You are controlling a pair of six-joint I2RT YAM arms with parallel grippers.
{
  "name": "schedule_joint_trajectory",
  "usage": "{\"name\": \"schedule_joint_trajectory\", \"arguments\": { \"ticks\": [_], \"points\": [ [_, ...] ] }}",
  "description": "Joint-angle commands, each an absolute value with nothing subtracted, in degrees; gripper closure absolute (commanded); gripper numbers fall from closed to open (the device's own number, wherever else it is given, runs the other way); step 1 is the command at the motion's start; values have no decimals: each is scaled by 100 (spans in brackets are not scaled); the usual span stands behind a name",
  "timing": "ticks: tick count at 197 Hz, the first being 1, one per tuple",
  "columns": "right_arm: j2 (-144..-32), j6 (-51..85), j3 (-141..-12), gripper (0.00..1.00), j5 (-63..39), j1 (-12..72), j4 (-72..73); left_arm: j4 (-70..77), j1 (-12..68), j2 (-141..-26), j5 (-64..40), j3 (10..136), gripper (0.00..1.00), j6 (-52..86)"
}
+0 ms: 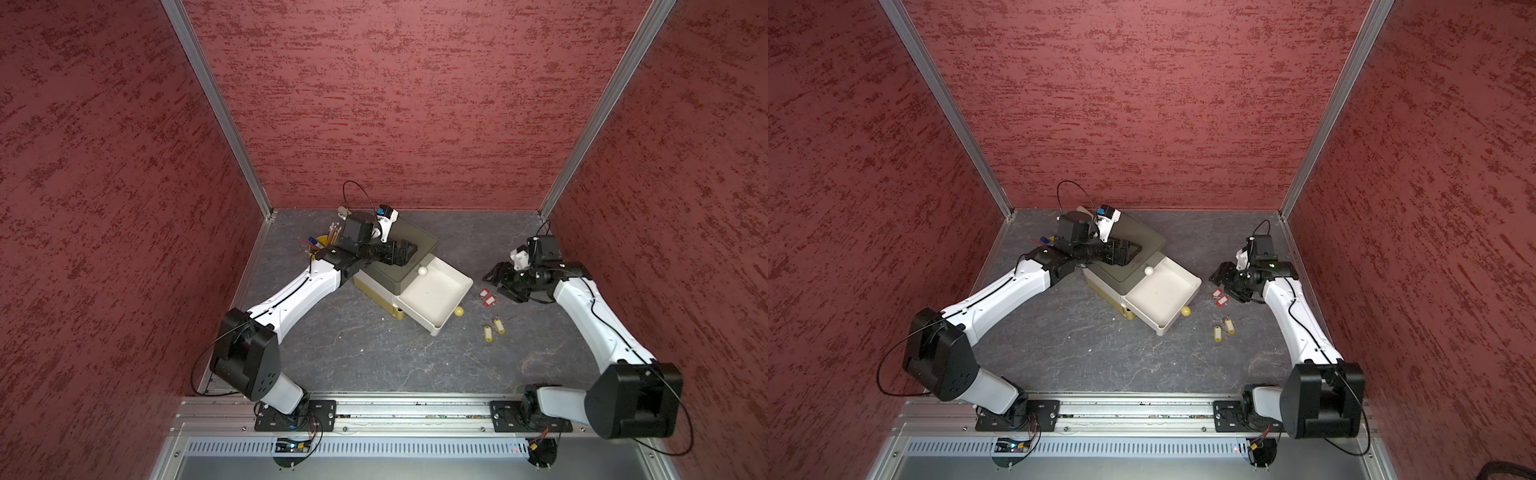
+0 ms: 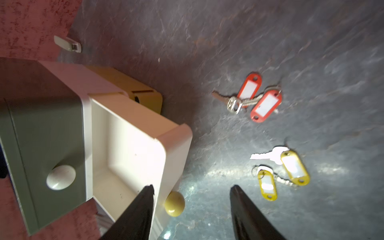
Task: Take the keys out of the drawer
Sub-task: Place the key at the center of the board, then close the drawer in the storage box.
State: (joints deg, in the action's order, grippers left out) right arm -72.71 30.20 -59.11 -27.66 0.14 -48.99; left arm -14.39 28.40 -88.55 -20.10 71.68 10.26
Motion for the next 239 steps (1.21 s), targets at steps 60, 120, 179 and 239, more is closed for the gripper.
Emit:
{"name": "schedule_joint_trajectory", "arguments": {
  "ticks": [60, 120, 179, 239],
  "points": [
    [-6552, 3967, -4204, 37, -4316, 175, -3953, -2913, 2962, -9130, -2311, 6897, 0, 1266],
    [-7123, 4441, -3966, 38, -4430, 629, -2775, -2997, 2964, -9119, -2289, 6891, 0, 1213],
    [-7530, 4515, -4078, 38, -4387, 816, -2420, -2990, 2964, -9071, -2250, 6811, 0, 1248],
    [-7430, 4651, -3727, 40, -4415, 834, -1797, -3021, 2979, -9079, -2224, 6820, 0, 1257]
  ]
}}
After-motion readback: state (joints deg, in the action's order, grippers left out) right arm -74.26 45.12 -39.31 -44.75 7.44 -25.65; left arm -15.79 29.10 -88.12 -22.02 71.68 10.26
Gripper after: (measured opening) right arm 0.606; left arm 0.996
